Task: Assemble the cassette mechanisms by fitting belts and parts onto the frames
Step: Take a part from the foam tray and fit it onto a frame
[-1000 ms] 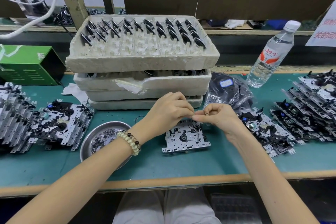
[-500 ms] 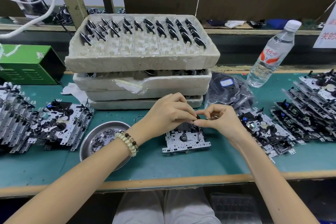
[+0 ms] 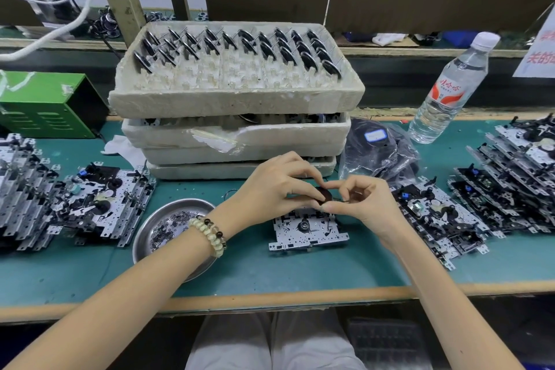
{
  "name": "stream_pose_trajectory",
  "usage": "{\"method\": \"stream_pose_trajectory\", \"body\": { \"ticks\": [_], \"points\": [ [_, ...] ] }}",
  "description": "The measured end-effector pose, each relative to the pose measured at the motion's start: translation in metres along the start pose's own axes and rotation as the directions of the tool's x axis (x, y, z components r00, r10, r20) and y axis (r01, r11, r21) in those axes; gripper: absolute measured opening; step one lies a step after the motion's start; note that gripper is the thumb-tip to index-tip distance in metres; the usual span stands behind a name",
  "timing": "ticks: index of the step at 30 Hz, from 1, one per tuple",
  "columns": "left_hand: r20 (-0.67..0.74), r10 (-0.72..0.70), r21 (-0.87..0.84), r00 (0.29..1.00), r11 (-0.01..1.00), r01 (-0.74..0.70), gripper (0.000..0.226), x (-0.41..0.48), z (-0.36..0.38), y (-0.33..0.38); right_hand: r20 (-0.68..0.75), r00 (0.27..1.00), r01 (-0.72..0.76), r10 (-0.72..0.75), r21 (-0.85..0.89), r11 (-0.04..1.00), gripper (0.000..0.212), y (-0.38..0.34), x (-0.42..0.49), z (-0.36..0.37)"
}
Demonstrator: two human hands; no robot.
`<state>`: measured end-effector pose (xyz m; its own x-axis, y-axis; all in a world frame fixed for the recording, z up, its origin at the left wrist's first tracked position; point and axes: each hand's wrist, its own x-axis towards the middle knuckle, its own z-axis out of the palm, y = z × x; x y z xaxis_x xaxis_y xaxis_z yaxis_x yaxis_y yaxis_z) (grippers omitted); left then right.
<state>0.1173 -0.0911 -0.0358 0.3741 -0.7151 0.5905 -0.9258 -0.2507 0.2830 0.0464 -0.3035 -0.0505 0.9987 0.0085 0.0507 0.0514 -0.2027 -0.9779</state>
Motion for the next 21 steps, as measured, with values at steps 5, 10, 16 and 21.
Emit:
{"method": "stream_pose_trajectory", "body": {
  "ticks": [5, 10, 16, 21],
  "points": [
    [0.058, -0.338, -0.265, 0.939, 0.902, 0.341, 0.017, 0.000, -0.003, -0.002, -0.056, 0.995, 0.076, -0.081, -0.086, 0.993, 0.038, 0.004, -0.011, 0.006],
    [0.202, -0.498, -0.233, 0.843, 0.812, 0.535, 0.025, 0.001, 0.001, -0.005, -0.108, 0.992, 0.033, -0.066, -0.285, 0.958, 0.040, 0.003, -0.015, 0.017],
    [0.335, -0.613, -0.228, 0.716, 0.684, 0.693, 0.031, 0.007, 0.013, 0.003, -0.185, 0.981, -0.016, -0.063, -0.397, 0.918, 0.034, -0.004, -0.023, 0.025],
    [0.407, -0.709, -0.274, 0.576, 0.507, 0.817, 0.037, 0.014, 0.016, -0.001, -0.307, 0.879, 0.073, -0.364, -0.669, 0.740, 0.026, -0.006, -0.045, 0.053]
  ]
}}
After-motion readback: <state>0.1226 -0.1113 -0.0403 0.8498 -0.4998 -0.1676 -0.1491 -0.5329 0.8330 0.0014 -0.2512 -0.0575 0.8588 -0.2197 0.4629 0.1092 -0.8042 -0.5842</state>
